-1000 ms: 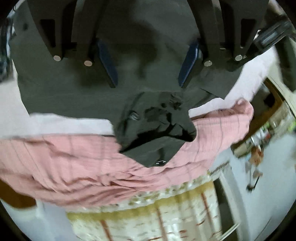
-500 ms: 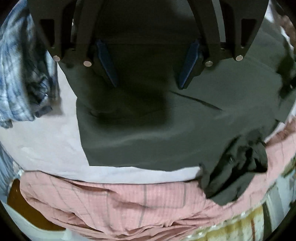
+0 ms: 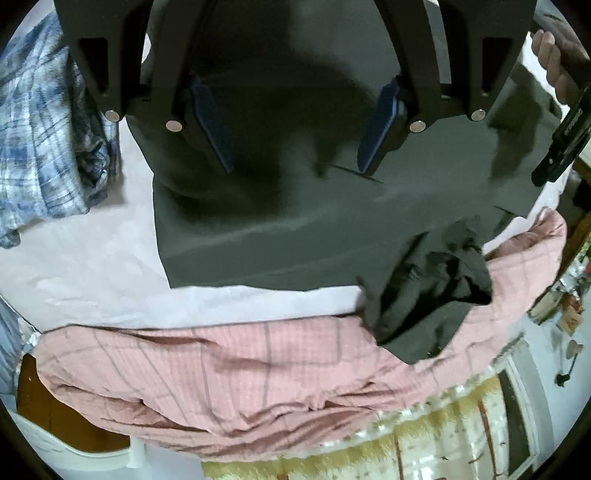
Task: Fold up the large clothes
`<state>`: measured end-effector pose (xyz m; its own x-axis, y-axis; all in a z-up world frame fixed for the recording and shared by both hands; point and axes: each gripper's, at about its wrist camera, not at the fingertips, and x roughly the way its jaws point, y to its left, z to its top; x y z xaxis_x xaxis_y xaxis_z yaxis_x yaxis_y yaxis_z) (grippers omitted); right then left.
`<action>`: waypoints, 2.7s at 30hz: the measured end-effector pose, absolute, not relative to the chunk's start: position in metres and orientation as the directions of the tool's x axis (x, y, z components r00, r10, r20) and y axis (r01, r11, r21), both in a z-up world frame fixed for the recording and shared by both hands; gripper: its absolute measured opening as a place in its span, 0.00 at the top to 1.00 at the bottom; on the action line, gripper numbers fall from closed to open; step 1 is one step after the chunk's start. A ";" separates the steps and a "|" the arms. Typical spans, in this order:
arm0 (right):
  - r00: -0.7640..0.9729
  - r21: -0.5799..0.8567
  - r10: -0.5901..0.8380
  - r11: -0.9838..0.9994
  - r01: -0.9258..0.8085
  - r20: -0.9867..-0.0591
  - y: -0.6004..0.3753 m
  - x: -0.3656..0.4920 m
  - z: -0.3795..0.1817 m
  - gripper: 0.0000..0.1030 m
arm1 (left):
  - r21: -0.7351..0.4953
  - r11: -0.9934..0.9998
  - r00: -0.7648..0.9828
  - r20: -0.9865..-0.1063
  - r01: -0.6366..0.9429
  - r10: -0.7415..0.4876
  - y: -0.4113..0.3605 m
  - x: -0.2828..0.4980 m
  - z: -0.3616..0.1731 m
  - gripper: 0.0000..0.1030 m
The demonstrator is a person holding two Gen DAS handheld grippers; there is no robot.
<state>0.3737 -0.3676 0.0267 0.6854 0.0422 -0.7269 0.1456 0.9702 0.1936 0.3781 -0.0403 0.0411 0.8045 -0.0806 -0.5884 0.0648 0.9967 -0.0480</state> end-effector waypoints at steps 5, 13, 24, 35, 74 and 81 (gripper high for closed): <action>0.616 0.132 0.050 0.987 0.088 -0.786 -0.345 0.383 0.010 0.31 | -0.020 1.000 0.756 -0.654 0.010 -0.020 -0.036 0.394 0.020 0.33; 0.686 0.093 0.041 0.995 0.040 -0.727 -0.322 0.364 0.028 0.31 | -0.058 0.998 0.855 -0.514 0.036 -0.061 -0.027 0.355 0.071 0.32; 0.735 0.099 0.109 0.993 -0.056 -0.670 -0.296 0.338 0.061 0.31 | -0.066 0.998 0.891 -0.452 0.011 -0.040 -0.025 0.328 0.101 0.30; 0.734 0.271 0.263 0.956 -0.112 -0.626 -0.292 0.375 0.076 0.31 | -0.169 0.980 0.835 -0.550 -0.108 -0.003 0.013 0.385 0.051 0.30; 0.609 0.016 0.019 1.000 -0.010 -0.793 -0.271 0.588 0.011 0.96 | -0.219 0.970 0.800 -0.599 -0.107 -0.047 0.044 0.513 0.040 0.31; 0.752 0.019 -0.037 0.998 0.065 -0.659 -0.280 0.570 0.059 0.38 | -0.190 0.979 0.787 -0.614 -0.078 -0.057 0.038 0.516 0.037 0.31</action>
